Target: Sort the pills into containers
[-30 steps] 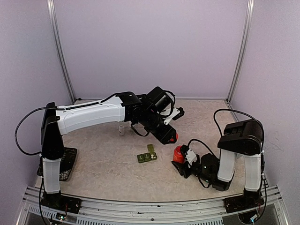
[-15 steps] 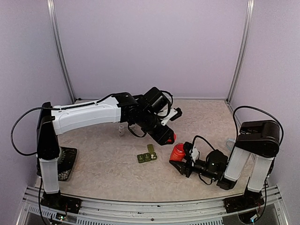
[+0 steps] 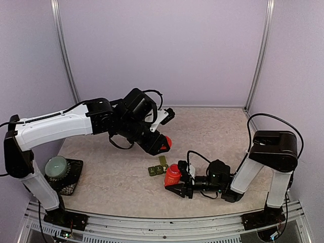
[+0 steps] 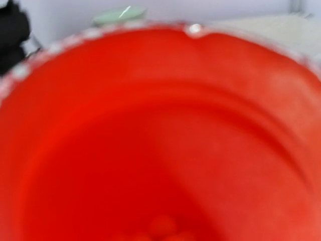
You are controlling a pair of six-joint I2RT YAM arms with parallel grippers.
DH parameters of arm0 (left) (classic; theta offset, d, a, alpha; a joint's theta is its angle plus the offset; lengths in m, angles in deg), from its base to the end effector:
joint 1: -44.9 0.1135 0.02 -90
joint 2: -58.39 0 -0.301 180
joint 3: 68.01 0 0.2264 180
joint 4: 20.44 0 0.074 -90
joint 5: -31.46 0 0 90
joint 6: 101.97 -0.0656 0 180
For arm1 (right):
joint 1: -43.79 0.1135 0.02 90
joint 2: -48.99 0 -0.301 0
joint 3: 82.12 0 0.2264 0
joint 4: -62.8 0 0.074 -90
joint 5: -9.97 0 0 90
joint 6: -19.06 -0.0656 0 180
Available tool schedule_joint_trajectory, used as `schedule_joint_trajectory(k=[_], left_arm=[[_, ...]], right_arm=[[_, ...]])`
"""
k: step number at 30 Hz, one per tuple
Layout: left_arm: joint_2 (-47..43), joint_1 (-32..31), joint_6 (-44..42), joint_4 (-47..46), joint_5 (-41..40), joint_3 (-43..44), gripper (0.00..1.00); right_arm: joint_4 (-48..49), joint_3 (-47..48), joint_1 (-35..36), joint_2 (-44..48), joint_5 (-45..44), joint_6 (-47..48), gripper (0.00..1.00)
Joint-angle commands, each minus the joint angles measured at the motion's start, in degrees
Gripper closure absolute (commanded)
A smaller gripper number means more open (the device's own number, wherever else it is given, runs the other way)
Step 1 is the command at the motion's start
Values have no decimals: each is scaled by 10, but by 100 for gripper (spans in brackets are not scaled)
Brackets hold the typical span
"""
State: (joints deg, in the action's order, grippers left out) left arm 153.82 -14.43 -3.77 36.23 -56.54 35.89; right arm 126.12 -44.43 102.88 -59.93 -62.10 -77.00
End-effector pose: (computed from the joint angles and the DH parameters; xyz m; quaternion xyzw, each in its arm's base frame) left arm 0.1844 -0.3155 0.3425 0.4087 0.8399 -0.2118 0.2875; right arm 0.1499 0.2897 0.1651 -0.4241 0.6209 0.4483 0.4833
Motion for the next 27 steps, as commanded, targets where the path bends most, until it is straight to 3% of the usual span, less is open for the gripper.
schedule_joint_trajectory(k=[1, 7, 12, 21, 24, 27], left_arm=[[-49, -3, 25, -16, -29, -49, 60], [-91, -6, 43, -18, -37, -98, 60], [-109, -12, 52, -13, -44, -121, 60], [-112, -31, 57, -1, -50, -126, 60], [-110, -39, 57, 5, -50, -122, 60], [-103, -46, 56, 24, -51, -110, 60]], right_arm=[[-36, 29, 16, -34, 40, -4, 53], [-78, 58, 20, -64, 44, 2, 52], [-108, 65, 23, -68, 33, 7, 45], [-116, 49, 26, -43, 24, 15, 20], [-119, 31, 26, -11, 24, 6, 1], [-154, 2, 27, 62, 22, -15, 0]])
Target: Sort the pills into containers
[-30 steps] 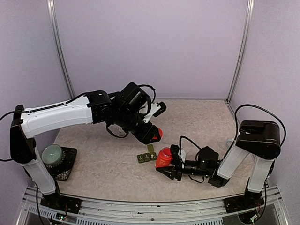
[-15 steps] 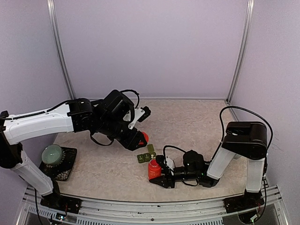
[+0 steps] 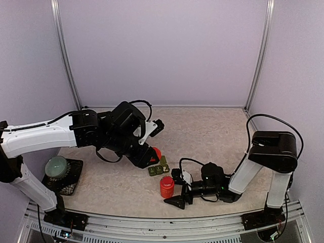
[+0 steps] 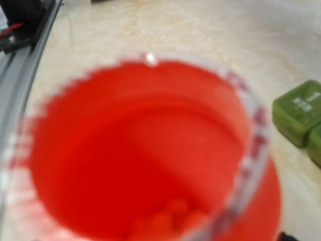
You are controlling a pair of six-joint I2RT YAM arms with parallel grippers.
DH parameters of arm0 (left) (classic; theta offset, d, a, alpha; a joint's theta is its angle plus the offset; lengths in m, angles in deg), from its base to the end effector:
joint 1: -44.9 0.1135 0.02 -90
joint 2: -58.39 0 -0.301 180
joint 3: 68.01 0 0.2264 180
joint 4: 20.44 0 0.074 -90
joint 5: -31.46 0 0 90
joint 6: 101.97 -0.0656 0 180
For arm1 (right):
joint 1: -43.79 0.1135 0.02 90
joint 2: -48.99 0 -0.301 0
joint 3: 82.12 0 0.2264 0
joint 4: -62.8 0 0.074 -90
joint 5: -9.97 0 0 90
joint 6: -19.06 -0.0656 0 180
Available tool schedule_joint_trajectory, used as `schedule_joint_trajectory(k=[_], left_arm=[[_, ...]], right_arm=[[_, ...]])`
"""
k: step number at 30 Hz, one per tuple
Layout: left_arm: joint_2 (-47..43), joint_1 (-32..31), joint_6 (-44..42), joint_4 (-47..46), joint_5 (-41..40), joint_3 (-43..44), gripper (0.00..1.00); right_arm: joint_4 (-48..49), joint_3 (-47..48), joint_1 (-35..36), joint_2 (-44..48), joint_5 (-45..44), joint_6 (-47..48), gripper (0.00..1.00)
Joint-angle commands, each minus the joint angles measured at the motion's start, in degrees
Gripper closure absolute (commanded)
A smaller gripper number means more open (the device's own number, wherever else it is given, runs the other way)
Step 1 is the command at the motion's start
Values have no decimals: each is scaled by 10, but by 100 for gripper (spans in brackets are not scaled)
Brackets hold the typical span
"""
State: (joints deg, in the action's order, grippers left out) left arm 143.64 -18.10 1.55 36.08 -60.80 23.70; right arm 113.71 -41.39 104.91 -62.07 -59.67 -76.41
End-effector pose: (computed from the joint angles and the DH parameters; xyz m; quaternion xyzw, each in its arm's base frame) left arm 0.1429 -0.2747 0.3319 0.3871 0.8563 -0.1969 0.2796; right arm 0.1404 0.3019 0.1362 -0.4653 0.6628 0.4327 0.3961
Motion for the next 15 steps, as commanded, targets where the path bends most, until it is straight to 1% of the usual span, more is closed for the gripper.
schedule_joint_trajectory(k=[1, 5, 6, 8, 13, 15], left_arm=[[4, -13, 1, 34, -7, 17, 60], [42, -26, -12, 77, 0, 50, 60], [52, -28, -17, 89, 5, 57, 60], [74, -34, -25, 104, 10, 75, 60], [136, -47, -44, 142, 20, 126, 60], [157, -52, -49, 147, 20, 144, 60]], right_arm=[[-64, -31, 7, 118, -4, -28, 0], [-299, -5, 6, 243, -41, -36, 0], [-343, -3, 6, 273, -54, -39, 0], [-415, -5, 6, 334, -77, -48, 0], [-597, -3, 3, 487, -183, -90, 0], [-651, 1, 2, 541, -214, -103, 0]])
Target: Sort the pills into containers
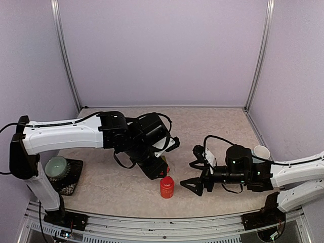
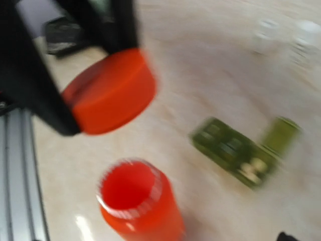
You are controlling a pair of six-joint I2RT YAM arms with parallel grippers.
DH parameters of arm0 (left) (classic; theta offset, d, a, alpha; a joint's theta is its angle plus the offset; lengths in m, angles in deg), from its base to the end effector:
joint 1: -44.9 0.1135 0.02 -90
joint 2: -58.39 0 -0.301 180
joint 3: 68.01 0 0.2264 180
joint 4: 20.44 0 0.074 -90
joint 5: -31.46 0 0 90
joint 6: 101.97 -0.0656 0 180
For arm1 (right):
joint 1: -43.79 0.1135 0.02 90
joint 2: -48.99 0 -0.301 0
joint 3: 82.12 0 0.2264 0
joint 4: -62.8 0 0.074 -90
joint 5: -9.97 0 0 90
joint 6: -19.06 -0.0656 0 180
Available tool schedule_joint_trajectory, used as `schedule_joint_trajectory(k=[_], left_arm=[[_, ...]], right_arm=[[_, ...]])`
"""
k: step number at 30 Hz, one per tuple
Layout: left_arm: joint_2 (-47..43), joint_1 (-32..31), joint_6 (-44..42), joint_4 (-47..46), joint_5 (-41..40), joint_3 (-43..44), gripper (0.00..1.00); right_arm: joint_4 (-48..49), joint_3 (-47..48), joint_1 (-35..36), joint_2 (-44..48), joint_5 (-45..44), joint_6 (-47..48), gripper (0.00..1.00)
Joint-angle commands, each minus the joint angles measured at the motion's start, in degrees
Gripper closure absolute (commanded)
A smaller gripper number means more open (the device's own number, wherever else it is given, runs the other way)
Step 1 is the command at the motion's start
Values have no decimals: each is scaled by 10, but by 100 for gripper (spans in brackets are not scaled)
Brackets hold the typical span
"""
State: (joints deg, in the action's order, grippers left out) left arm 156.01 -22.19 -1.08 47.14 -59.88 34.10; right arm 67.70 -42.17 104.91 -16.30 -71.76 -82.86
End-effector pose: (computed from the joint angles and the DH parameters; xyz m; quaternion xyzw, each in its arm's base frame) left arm 0.1372 -0.3207 0.3051 0.4557 0.8591 -0.1376 0.1880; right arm 0.1023 0.2050 0.2415 -0.3784 0.7277 0.3862 0.4220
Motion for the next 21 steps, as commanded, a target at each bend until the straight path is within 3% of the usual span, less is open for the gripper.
schedule_joint_trajectory(k=[1, 6, 21], left_arm=[[41, -11, -25, 38, 13, 48, 60], [70, -17, -31, 39, 33, 71, 60], [113, -23, -38, 66, 26, 105, 60]], right_arm=[[-210, 8, 2, 110, -109, -49, 0], [-278, 2, -2, 177, -178, -75, 0], [-237, -5, -2, 136, -158, -69, 0]])
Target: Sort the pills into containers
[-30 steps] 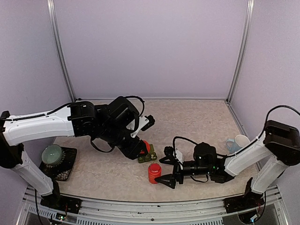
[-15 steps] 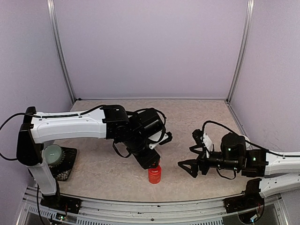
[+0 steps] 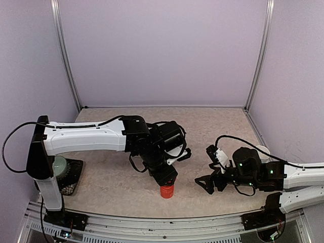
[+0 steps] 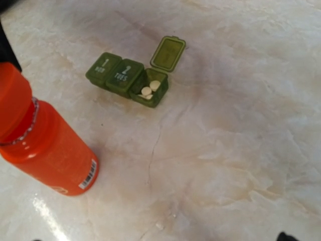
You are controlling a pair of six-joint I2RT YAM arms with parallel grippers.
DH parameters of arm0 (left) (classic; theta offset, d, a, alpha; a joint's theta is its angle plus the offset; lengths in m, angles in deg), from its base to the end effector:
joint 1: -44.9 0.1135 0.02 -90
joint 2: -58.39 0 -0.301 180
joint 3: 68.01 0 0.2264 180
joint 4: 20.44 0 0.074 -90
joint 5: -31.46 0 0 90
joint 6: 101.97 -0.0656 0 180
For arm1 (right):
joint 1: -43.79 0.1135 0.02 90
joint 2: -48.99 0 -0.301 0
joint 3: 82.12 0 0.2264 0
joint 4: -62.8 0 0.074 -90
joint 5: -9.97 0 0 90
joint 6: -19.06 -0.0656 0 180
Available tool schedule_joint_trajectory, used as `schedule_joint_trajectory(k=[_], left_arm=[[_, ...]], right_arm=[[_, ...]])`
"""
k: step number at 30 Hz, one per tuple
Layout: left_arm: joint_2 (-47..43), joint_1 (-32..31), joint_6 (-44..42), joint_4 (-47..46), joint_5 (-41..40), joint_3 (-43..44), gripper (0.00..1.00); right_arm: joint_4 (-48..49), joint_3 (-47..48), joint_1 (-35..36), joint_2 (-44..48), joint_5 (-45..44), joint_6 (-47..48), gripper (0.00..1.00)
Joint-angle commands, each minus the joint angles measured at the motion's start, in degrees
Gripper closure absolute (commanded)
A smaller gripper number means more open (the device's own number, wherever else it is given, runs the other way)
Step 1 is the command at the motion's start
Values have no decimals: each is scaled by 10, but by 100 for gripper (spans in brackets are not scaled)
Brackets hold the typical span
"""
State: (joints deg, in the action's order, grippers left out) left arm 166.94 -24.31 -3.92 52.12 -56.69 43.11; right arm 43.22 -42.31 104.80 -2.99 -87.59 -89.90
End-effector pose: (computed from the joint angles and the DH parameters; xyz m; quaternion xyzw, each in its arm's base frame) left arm 0.1363 -0.3651 0.2779 0.5034 0.8463 -0.1209 0.1258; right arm 0.0919 0.1481 0.2297 -0.2828 0.8251 0.2680 0.4091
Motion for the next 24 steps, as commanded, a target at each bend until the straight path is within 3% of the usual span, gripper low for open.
schedule_joint_trajectory(k=[1, 24], left_arm=[[3, -2, -9, 19, -9, 15, 60], [26, 0, -18, 35, -14, 31, 57]], right_arm=[[8, -6, -1, 3, 3, 1, 0], [20, -8, -1, 11, 25, 0, 0]])
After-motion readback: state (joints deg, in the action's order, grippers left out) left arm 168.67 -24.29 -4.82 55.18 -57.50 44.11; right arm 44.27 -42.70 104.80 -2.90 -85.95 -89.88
